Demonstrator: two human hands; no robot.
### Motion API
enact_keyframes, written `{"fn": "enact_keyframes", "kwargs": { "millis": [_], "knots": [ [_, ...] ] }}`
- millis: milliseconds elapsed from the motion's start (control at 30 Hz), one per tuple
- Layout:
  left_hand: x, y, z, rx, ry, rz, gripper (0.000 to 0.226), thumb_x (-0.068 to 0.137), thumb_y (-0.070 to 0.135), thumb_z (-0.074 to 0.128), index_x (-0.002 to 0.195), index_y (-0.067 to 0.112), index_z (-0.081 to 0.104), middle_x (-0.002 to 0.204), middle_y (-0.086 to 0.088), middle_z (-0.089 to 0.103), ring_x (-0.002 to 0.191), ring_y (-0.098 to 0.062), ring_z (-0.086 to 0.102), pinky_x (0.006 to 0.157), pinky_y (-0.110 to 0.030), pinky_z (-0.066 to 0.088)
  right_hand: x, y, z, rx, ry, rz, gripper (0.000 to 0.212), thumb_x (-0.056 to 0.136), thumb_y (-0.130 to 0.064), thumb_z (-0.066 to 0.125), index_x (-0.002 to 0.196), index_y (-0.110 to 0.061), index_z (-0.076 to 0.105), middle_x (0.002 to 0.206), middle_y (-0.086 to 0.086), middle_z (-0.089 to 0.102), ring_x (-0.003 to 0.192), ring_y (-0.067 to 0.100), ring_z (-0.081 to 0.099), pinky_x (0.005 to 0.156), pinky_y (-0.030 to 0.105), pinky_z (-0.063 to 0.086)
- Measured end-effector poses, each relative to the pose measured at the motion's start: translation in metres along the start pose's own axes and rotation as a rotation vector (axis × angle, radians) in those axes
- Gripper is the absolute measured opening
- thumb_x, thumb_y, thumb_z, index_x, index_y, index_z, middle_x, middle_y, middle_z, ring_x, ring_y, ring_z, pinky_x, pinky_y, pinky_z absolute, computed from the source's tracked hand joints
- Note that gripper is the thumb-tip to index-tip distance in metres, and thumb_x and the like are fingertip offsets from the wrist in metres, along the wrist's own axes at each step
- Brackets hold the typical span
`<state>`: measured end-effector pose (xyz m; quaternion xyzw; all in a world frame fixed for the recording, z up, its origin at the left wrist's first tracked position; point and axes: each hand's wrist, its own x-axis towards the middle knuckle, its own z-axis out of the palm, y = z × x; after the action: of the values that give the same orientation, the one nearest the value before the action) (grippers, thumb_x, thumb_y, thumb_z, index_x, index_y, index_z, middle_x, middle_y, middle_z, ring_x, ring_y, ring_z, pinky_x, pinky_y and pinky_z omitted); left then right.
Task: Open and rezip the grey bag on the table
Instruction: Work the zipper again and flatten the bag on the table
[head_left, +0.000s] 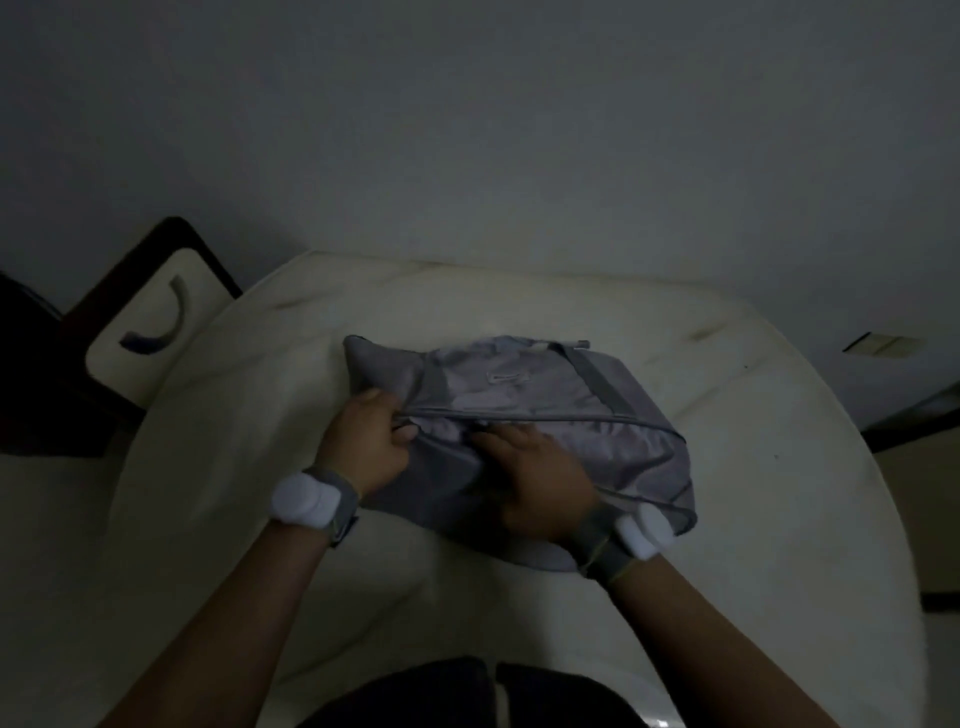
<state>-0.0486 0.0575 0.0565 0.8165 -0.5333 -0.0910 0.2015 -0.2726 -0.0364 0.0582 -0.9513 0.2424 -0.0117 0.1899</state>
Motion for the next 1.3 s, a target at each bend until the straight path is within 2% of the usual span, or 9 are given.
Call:
{"fn": "enact_keyframes", "kwargs": {
  "millis": [100,333,500,633,733,867,1067,1200,1300],
  "knots": [
    [-0.005,-0.005,0.000,0.003,-0.054,0.063,0.019,0.078,0.021,0.062,0.071,0.004,0.058,0.078,-0.020,0.059,0.073,-0.038,0.059,0.061,-0.038,0.048,0.023,-0.025,0.009,0.194,-0.117,0.055,0.060,0.078,-0.041,0.064,0.135,-0.027,0.051,0.134,0.003,0.058,0.117,0.028,0.056,0.096,0.039,0.049],
    [-0.032,-0.037,0.018,-0.037,-0.009,-0.043,0.021,0.075,0.025,0.056,0.072,0.006,0.065,0.076,-0.019,0.064,0.069,-0.038,0.062,0.061,-0.033,0.048,-0.025,0.047,0.005,-0.039,-0.171,0.289,0.062,0.076,-0.073,0.042,0.117,-0.033,0.066,0.108,-0.002,0.071,0.093,0.020,0.067,0.078,0.034,0.054],
    [-0.019,-0.032,0.023,-0.089,0.062,-0.037,0.010,0.081,0.014,0.065,0.082,0.005,0.068,0.085,-0.020,0.067,0.078,-0.038,0.063,0.068,-0.036,0.051,-0.066,0.097,-0.023,-0.084,-0.191,0.475,0.062,0.075,-0.081,0.045,0.114,-0.038,0.066,0.105,-0.007,0.072,0.089,0.011,0.064,0.081,0.025,0.049],
    [-0.017,-0.035,0.027,-0.078,0.111,-0.035,0.012,0.083,0.012,0.068,0.087,0.001,0.069,0.088,-0.024,0.068,0.080,-0.041,0.064,0.071,-0.039,0.051,-0.070,0.079,-0.019,-0.121,-0.180,0.324,0.063,0.077,-0.070,0.058,0.132,-0.040,0.051,0.131,-0.005,0.060,0.112,0.019,0.060,0.094,0.033,0.047],
    [-0.018,-0.044,0.027,-0.079,0.129,-0.029,0.014,0.082,0.010,0.070,0.089,-0.002,0.069,0.089,-0.026,0.068,0.080,-0.042,0.065,0.073,-0.040,0.052,-0.067,0.066,-0.006,-0.103,0.011,0.223,0.043,0.084,-0.043,0.063,0.126,-0.031,0.059,0.119,0.003,0.065,0.104,0.024,0.062,0.086,0.034,0.048],
    [-0.015,-0.048,0.024,-0.119,0.144,-0.026,0.015,0.084,0.012,0.068,0.093,0.001,0.070,0.093,-0.023,0.069,0.084,-0.040,0.066,0.076,-0.041,0.053,-0.069,0.070,-0.008,-0.122,0.244,0.319,0.007,0.079,-0.021,0.065,0.085,-0.020,0.068,0.087,0.003,0.070,0.078,0.028,0.066,0.063,0.032,0.049],
    [-0.012,-0.025,0.020,-0.208,0.122,0.057,0.015,0.081,0.017,0.068,0.084,0.003,0.068,0.084,-0.018,0.067,0.077,-0.030,0.064,0.070,-0.028,0.047,-0.046,0.083,-0.017,-0.136,0.161,0.655,0.025,0.080,-0.030,0.058,0.102,-0.025,0.068,0.095,0.005,0.073,0.084,0.029,0.068,0.069,0.037,0.058],
    [-0.015,-0.046,0.019,-0.269,0.022,-0.068,0.012,0.076,0.016,0.073,0.082,0.009,0.066,0.082,-0.013,0.068,0.078,-0.028,0.064,0.070,-0.029,0.049,-0.004,0.044,-0.020,-0.183,0.081,0.464,0.025,0.075,-0.026,0.059,0.097,-0.015,0.057,0.092,0.012,0.066,0.082,0.033,0.063,0.067,0.037,0.053],
    [-0.021,-0.054,0.019,-0.283,-0.005,-0.163,0.024,0.076,0.030,0.072,0.071,0.008,0.063,0.069,-0.011,0.067,0.069,-0.026,0.064,0.064,-0.035,0.052,0.039,-0.006,-0.009,-0.005,0.095,0.255,0.032,0.082,-0.032,0.058,0.110,-0.017,0.057,0.102,0.011,0.063,0.092,0.032,0.060,0.072,0.036,0.050]
  ]
}}
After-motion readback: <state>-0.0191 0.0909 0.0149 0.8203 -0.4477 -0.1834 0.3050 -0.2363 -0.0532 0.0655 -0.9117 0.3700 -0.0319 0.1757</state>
